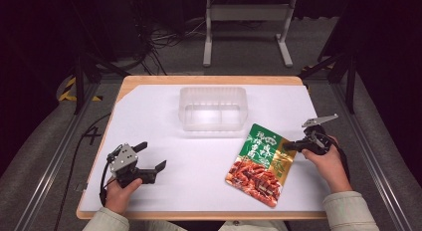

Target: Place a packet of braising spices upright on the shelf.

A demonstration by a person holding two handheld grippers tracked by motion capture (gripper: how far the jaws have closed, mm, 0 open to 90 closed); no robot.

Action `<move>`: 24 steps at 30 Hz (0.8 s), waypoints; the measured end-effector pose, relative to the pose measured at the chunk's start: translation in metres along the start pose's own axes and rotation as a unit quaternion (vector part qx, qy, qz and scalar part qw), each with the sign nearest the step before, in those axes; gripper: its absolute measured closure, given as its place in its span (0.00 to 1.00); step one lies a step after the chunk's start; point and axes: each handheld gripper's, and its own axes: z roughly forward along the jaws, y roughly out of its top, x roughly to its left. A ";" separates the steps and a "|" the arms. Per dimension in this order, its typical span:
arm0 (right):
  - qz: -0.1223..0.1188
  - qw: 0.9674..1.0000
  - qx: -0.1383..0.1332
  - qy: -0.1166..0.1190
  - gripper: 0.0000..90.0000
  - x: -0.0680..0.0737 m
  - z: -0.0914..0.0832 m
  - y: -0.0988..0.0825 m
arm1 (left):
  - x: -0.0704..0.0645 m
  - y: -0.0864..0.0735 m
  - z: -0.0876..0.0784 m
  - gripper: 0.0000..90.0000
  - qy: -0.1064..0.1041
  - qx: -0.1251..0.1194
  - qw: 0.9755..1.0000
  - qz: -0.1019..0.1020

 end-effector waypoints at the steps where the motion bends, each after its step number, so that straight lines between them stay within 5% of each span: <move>1: -0.001 1.000 -0.003 0.001 1.00 0.002 -0.002 0.001 | 0.000 0.000 0.000 0.09 0.000 0.000 1.000 0.002; 24: -0.062 0.993 -0.094 0.028 1.00 0.054 -0.063 0.027 | 0.000 0.000 0.000 0.09 0.001 0.002 1.000 0.001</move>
